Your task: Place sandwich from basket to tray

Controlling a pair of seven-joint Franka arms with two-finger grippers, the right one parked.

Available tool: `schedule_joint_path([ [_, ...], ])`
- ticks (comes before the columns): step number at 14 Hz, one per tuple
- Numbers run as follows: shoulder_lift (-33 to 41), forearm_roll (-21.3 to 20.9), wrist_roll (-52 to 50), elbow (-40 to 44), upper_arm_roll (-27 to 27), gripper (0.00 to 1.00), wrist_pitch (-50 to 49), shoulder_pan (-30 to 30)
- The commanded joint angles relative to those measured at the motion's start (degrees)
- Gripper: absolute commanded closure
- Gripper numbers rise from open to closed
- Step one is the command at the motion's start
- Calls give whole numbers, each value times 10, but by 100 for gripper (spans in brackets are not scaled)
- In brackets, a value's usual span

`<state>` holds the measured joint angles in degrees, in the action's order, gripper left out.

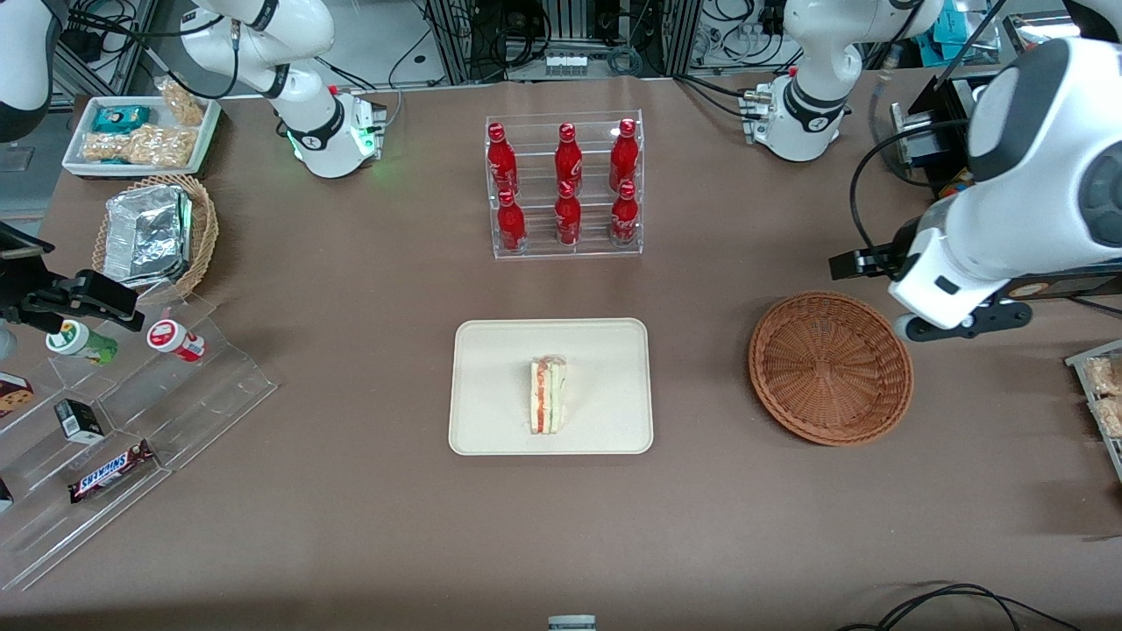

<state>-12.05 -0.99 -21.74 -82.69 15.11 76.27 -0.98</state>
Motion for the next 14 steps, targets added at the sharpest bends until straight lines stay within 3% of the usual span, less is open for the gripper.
schedule_joint_path([
  [1, 50, -1, 7, -47, -11, 0, 23, -10],
  [14, 117, -15, 108, -34, -36, 0, 0, -25],
])
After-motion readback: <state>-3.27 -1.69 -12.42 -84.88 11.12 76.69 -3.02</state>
